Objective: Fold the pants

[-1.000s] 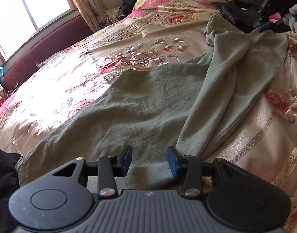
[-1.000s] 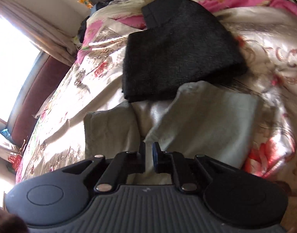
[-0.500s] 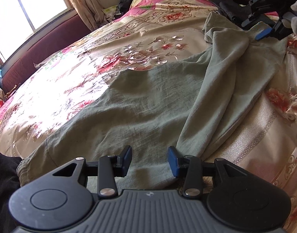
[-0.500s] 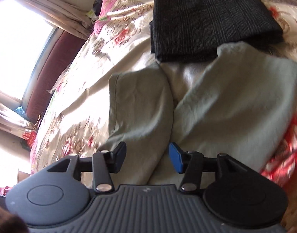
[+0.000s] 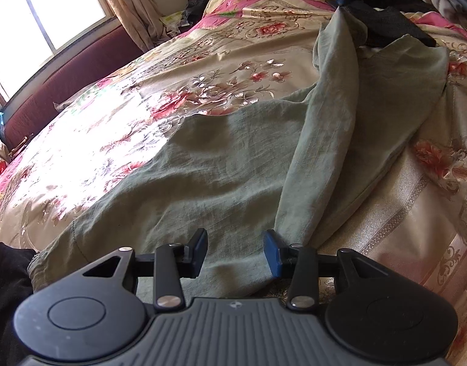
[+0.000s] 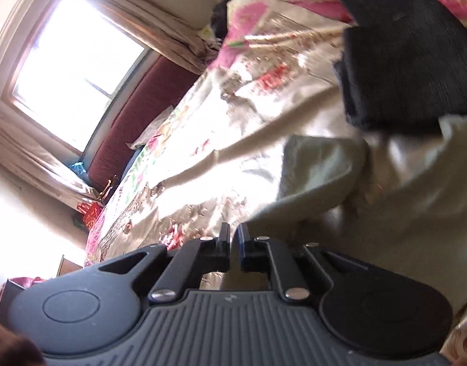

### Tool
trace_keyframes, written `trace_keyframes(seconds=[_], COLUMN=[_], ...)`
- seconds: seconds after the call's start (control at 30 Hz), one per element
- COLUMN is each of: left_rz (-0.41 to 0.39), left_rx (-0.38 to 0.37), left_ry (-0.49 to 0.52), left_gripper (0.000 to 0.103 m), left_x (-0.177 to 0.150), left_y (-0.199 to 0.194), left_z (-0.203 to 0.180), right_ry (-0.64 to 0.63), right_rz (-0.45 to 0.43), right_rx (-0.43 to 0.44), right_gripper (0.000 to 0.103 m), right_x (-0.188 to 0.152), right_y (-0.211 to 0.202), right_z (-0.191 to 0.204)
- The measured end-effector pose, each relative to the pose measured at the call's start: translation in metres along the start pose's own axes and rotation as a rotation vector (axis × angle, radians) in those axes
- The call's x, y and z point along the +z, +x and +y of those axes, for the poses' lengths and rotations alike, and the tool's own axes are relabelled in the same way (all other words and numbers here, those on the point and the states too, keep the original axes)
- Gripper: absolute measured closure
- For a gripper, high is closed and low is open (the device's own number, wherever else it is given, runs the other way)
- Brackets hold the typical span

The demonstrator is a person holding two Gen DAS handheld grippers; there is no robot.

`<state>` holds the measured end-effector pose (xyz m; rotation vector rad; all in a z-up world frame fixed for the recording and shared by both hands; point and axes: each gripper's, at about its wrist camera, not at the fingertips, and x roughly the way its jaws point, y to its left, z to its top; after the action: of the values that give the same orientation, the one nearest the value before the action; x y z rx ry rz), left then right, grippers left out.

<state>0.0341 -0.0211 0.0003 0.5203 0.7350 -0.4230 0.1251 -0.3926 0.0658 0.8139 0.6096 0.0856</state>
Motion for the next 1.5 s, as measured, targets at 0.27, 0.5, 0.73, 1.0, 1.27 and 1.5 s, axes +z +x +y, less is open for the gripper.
trace_keyframes(seconds=[0.27,0.5,0.73,1.0,1.27,1.5], left_rz=[-0.01,-0.01,0.02,0.045,0.027,0.018], left_rx=[-0.016,-0.03,-0.015,-0.013,-0.023,-0.006], left_ry=[-0.014,-0.011,0.018,0.041,0.049,0.073], left_gripper=[0.048,0.048,0.048,0.048,0.048,0.048], left_x=[0.0,0.001,0.007,0.015,0.017,0.017], left_y=[-0.002,0.003,0.007,0.012,0.014,0.01], left_z=[-0.001,0.001,-0.004,-0.007,-0.012,-0.021], right_ry=[-0.017,0.125,0.163,0.3,0.014,-0.392], right_rz=[0.106,-0.02,-0.052,-0.021,-0.28,-0.121], right_rx=[-0.038,-0.24,-0.245,-0.129,-0.133,-0.42], right_gripper=[0.093,0.062,0.062,0.099,0.096,0.04], right_x=[-0.012,-0.017,0.006,0.006,0.009,-0.022], right_y=[0.03,-0.024,0.016,0.047,-0.064,-0.013], right_z=[-0.008,-0.093,-0.125,-0.134,-0.054,-0.015])
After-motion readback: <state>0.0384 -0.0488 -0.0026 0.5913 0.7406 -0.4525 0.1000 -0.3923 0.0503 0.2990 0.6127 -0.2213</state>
